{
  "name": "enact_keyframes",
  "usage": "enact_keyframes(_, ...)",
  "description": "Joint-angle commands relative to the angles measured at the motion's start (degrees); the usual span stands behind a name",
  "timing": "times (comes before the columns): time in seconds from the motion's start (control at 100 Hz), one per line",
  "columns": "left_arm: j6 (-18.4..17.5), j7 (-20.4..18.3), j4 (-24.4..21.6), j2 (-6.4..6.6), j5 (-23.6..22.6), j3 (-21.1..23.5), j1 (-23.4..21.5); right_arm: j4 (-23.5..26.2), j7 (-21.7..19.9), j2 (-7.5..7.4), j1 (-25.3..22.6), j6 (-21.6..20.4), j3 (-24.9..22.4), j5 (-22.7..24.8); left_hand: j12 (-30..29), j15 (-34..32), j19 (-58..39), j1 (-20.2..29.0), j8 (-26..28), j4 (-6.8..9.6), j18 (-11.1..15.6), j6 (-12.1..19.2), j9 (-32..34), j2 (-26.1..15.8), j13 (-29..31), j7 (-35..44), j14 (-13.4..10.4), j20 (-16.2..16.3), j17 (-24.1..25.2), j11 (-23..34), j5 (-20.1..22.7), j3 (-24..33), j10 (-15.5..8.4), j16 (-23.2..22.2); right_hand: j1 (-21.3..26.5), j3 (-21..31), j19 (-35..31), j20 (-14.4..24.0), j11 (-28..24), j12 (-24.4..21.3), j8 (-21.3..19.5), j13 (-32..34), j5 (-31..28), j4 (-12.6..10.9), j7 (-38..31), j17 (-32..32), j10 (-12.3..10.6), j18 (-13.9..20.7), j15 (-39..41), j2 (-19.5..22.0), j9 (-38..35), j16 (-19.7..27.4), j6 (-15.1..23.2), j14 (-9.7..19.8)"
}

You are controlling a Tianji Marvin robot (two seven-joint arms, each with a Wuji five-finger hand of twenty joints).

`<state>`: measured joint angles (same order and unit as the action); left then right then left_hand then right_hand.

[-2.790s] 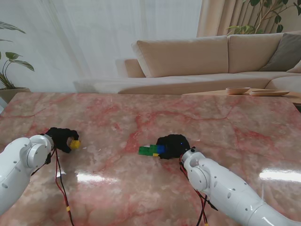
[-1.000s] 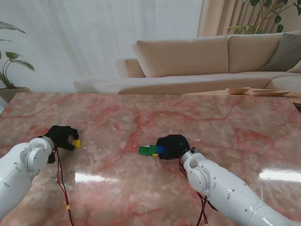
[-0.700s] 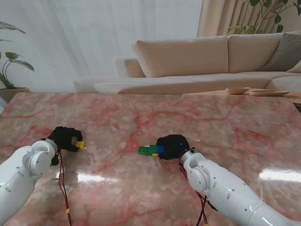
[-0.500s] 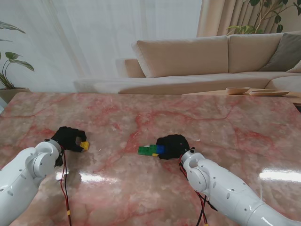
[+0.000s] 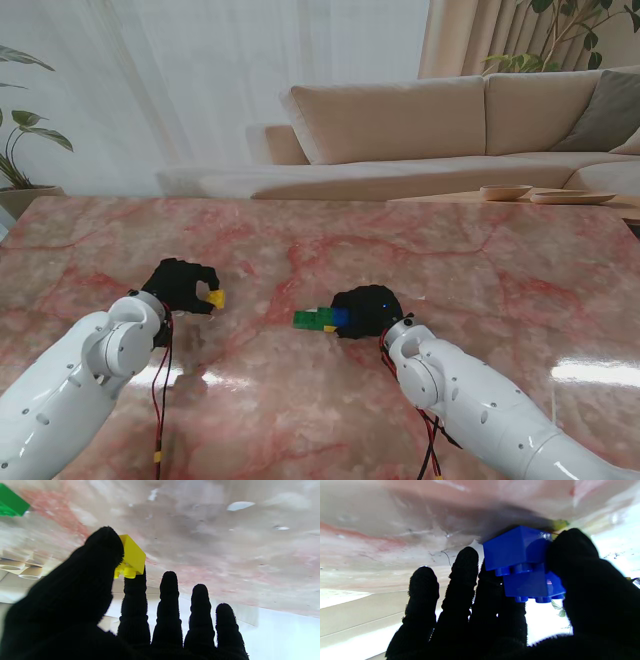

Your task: Build a two-level staggered structure with toy bricks

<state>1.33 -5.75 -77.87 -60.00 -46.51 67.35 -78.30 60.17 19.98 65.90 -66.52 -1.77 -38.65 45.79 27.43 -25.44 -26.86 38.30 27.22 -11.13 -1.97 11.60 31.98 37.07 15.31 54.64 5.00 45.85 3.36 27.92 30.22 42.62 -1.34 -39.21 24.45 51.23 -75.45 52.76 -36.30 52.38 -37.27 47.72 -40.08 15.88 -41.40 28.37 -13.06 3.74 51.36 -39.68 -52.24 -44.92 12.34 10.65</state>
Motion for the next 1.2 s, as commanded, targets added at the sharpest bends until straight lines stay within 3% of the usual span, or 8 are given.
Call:
enact_keyframes(0.0,-0.08,0.4,-0.9,-1.06,0.64,-1.09,0.42,-0.46,-1.15,-0.2,-1.14,0.63,0.15,0.31,0.56,1.4,-1.62,1.54,2.28,-0.32,-0.64,4.63,1.56,-4.16,1.06,6.42,-0.13,-0.47,-0.01,-0.83,9.3,4.07,-0.38,0.17,2.07,2.28,0.22,0.29,2.31,-6.06,-1.84,-1.44,-0.1,-1.48,1.72,-0.89,0.8,0.79,-0.5,2.25,1.41,-0.46,2.01,0.82)
enact_keyframes(0.13,0.45,1.5,-1.02,-1.58,2.25,-3.77,1.61,-0.2,-1.14,-0.29,-1.37,0.92,0.09,0.63,0.94,1.72,-2.68,1.39,2.68,-0.53,-0.87,4.34,2.4,-3.77,1.88,5.89,0.12,-1.24,0.07,-1.24,9.97,4.61,-0.25,0.17,1.51,2.4,0.39,0.39,2.46,-7.85,-2.5,-2.13,0.22,-2.2,3.58,-1.24,0.93,0.87,-0.65,2.37,2.57,-0.42,1.05,0.81)
enact_keyframes(0.41,1.47,5.28,0.25,-3.17,5.87,-10.93,5.22,0.28,-1.13,-0.38,-1.76,1.6,-0.02,0.99,1.27,1.98,-3.29,1.31,2.87,-0.59,-1.03,4.14,3.27,-3.56,2.49,5.56,0.31,-1.86,0.01,-1.36,10.23,4.81,-0.16,0.09,-0.6,3.18,0.78,0.6,2.33,-9.67,-5.55,-3.26,0.52,-7.21,8.98,-1.77,1.35,1.14,-0.83,2.61,5.16,-0.27,-1.09,0.89)
enact_keyframes(0.84,0.11,9.19,4.21,-5.15,9.71,-18.72,9.57,-0.68,1.0,0.39,-2.12,3.94,0.36,0.37,1.77,2.29,-3.93,1.18,3.2,-0.63,-1.17,3.91,3.8,-3.29,2.83,5.19,0.43,-2.79,0.14,-1.55,10.52,5.12,-0.11,-0.1,-1.12,1.05,0.71,0.75,2.13,-9.85,-6.7,-4.34,1.69,-8.16,10.61,-2.02,1.62,1.66,-0.77,3.68,7.13,-0.24,-1.73,1.01)
enact_keyframes(1.19,-0.9,9.65,5.76,-5.52,9.74,-21.73,11.39,-1.12,1.77,0.22,-1.94,2.14,0.26,0.86,2.0,2.43,-4.0,0.71,3.39,-0.58,-1.36,3.35,4.32,-2.92,3.02,4.82,0.64,-3.33,0.28,-1.6,10.83,5.16,-0.11,-0.18,-0.36,1.36,0.68,0.73,1.9,-10.04,-7.43,-4.17,1.2,-8.49,10.72,-2.03,1.31,1.65,-0.79,3.72,6.79,-0.07,-1.26,1.07)
